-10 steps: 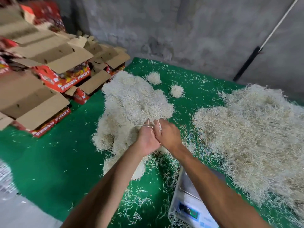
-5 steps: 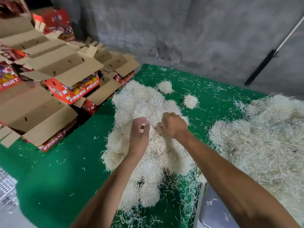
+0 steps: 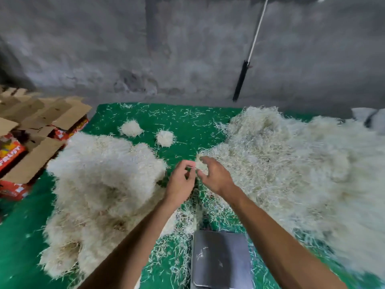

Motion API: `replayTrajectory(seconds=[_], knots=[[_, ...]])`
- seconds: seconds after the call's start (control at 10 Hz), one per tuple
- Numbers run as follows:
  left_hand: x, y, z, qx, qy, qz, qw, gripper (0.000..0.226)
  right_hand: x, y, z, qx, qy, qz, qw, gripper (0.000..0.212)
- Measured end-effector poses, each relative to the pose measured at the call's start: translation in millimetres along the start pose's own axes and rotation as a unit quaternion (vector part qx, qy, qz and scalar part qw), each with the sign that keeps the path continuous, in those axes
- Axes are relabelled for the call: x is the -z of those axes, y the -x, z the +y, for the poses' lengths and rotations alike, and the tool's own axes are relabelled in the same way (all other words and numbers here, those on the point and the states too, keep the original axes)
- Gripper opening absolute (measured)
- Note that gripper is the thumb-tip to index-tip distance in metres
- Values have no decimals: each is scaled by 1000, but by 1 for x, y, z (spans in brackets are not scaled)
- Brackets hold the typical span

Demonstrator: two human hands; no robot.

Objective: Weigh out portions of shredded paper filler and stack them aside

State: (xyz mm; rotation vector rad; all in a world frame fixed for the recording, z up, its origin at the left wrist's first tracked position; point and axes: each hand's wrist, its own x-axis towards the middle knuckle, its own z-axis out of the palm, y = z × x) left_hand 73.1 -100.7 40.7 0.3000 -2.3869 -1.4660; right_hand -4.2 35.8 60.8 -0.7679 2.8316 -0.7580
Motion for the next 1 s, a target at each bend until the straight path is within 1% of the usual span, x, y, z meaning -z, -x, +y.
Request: replayTrajectory(seconds=[0.1,0.2,0.3,0.4,0.5,0.6,0.7,0.8,0.9,1.0], knots=[[-54,-21,11,-23,-3,-61,998,21,17,6,49,-29,-2,11,1000,58],[-94,-45,19,-16,-13,-95,995,27,31,4,87,-46,-2,20,999,57],[-122,-64,18,-6,-28,-103,994,33,34,-2,114,-50,10,21,998,60],[-145,-76,5,41,-73,-131,988,58,16,-6,138,-69,46,-20,996,71],[-161,-77,-20,106,-117,-177,971,85,-19,-7,161,-97,83,-85,988,86],[-173,-70,-45,168,-92,-256,947,87,-51,-8,177,-104,97,-153,978,87],[-182,-62,-63,197,-63,-297,932,71,-68,-8,183,-91,124,-166,974,76],[-177,-63,-64,185,-76,-263,944,57,-67,-4,179,-79,116,-139,980,65],[-159,-72,-43,121,-110,-201,966,47,-46,-3,170,-59,104,-80,990,56],[-134,-73,-4,68,-111,-166,977,42,-17,3,155,-47,111,-18,993,52]])
